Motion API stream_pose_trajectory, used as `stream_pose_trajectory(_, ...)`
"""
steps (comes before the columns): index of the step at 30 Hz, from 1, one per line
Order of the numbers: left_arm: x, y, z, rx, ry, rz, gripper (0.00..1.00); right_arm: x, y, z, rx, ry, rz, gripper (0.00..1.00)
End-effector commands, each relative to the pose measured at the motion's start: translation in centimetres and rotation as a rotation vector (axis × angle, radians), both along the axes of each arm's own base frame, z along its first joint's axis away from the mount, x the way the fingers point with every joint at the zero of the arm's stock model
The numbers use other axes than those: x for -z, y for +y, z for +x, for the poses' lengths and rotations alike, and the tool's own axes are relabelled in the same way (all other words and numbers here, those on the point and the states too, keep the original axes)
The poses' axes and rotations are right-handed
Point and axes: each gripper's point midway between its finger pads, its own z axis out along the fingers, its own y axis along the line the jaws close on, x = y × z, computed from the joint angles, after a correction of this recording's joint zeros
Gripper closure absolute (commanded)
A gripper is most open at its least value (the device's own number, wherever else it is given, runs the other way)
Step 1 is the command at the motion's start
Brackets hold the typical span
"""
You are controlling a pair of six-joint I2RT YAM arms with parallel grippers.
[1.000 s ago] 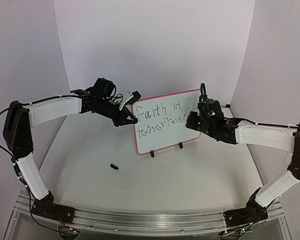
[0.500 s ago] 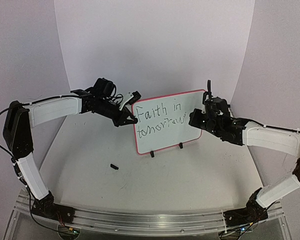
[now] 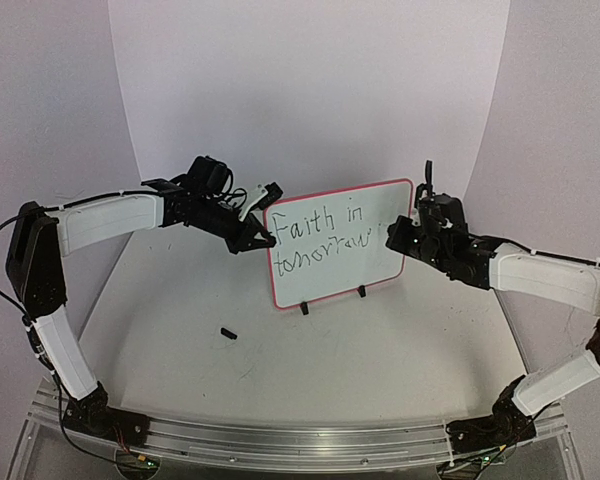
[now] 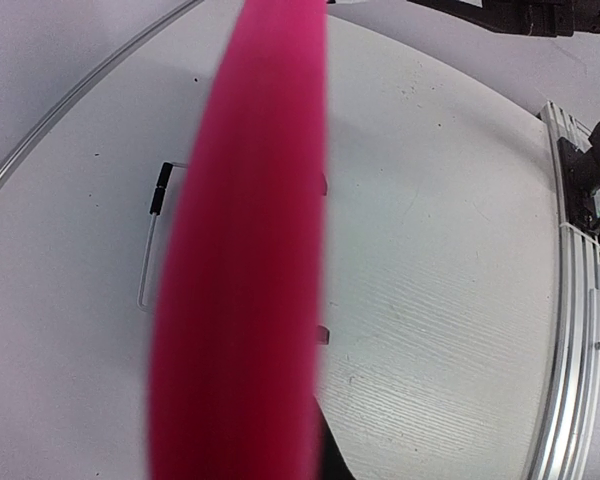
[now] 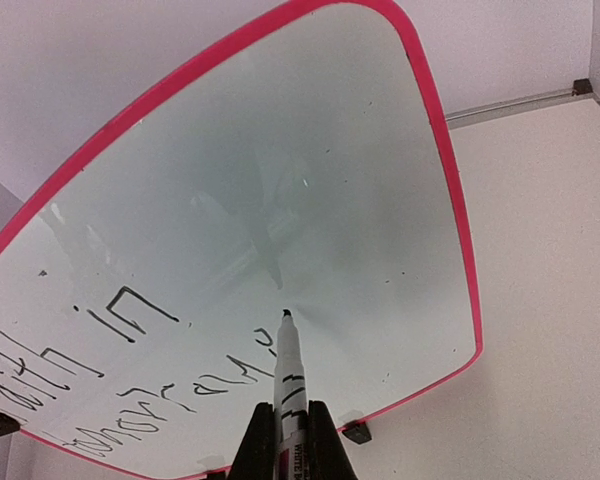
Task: Write a sentence on the whiteboard
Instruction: Write on the whiteboard with the whiteboard marker without the cap.
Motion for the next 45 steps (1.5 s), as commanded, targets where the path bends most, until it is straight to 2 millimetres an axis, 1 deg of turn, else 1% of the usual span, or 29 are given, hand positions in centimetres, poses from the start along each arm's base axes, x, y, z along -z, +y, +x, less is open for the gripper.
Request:
stream_pose_trajectory(1, 2.4, 1.4, -0.4, -0.017, 0.011, 0.115, 1.0, 0.8, -0.2, 0.6, 0.009, 0.016, 0.015, 1.0)
stream_pose_trajectory(14, 2.6, 1.4, -0.4, -0.018, 0.014, 0.12, 1.0, 0.7, -0.1, 1.7, -0.001, 0.001, 0.04, 1.0)
stream_pose_trajectory(20, 2.6, 1.4, -0.4, -0.017, 0.013, 0.12, 1.0, 0.7, 0.3, 1.7, -0.031, -0.004, 0.036, 1.0)
stream_pose_trajectory(23, 2.6, 1.3, -0.4, -0.017, 0.014, 0.119, 1.0, 1.0, 0.7, 1.5, -0.052, 0.007, 0.04, 1.0)
stream_pose_trajectory(29, 2.6, 1.3, -0.3, -0.018, 0.012, 0.119, 1.0, 2.4, 0.8, 1.2, -0.059, 0.043, 0.042, 1.0)
stream_pose_trajectory(33, 2.6, 1.4, -0.4, -0.018, 0.016, 0.12, 1.0, 3.0, 0.5, 1.3, -0.039, 0.063, 0.035, 1.0)
stream_pose_trajectory(38, 2.6, 1.4, -0.3, -0.019, 0.012, 0.121, 1.0, 3.1, 0.1, 1.5, -0.008, 0.061, 0.026, 1.0)
stream_pose_trajectory(45, 2.6, 1.4, -0.3, -0.019, 0.013, 0.122, 1.0, 3.3, -1.2, 1.7, 0.063, 0.058, 0.008, 1.0)
